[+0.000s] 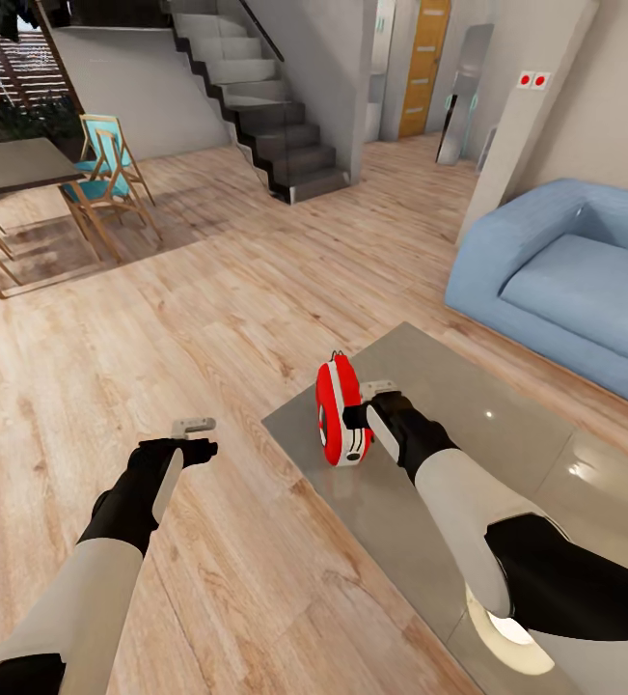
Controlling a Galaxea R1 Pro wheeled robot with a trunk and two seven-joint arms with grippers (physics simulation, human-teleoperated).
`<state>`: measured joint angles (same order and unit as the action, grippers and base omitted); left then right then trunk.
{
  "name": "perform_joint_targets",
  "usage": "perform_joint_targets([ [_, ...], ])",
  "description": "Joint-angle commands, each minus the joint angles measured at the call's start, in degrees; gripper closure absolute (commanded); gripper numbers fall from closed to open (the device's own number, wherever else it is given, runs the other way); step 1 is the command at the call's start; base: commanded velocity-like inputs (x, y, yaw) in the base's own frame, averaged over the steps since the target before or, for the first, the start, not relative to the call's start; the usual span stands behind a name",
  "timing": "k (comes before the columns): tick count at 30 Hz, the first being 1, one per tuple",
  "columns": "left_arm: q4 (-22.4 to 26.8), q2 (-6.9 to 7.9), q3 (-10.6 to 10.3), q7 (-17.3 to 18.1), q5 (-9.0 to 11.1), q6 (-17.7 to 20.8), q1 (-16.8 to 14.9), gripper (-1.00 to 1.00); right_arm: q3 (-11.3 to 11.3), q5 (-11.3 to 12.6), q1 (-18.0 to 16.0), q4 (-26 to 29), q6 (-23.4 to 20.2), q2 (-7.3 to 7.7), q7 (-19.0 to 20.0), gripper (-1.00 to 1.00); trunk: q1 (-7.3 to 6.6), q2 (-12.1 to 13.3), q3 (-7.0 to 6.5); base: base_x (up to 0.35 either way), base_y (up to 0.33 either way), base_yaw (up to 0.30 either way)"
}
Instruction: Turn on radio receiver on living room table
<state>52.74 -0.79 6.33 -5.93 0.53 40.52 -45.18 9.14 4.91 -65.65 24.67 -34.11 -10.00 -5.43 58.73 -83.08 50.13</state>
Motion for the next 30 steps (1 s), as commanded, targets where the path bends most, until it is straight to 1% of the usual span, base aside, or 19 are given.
perform_joint_targets([
  [1, 0.0, 0.0, 0.0, 0.01, 0.0, 0.0, 0.0, -1.0, 0.0, 0.03, -0.01, 0.02, 0.0, 0.0, -0.02, 1.0, 0.0, 0.0, -0.1, 0.0, 0.0, 0.0],
  [30, 0.0, 0.0, 0.0, 0.0, 0.0, 0.0, 0.0, -1.0, 0.0, 0.1, -0.01, 0.02, 0.0, 0.0, 0.0, 1.0, 0.0, 0.0, -2.79, 0.0, 0.0, 0.0],
])
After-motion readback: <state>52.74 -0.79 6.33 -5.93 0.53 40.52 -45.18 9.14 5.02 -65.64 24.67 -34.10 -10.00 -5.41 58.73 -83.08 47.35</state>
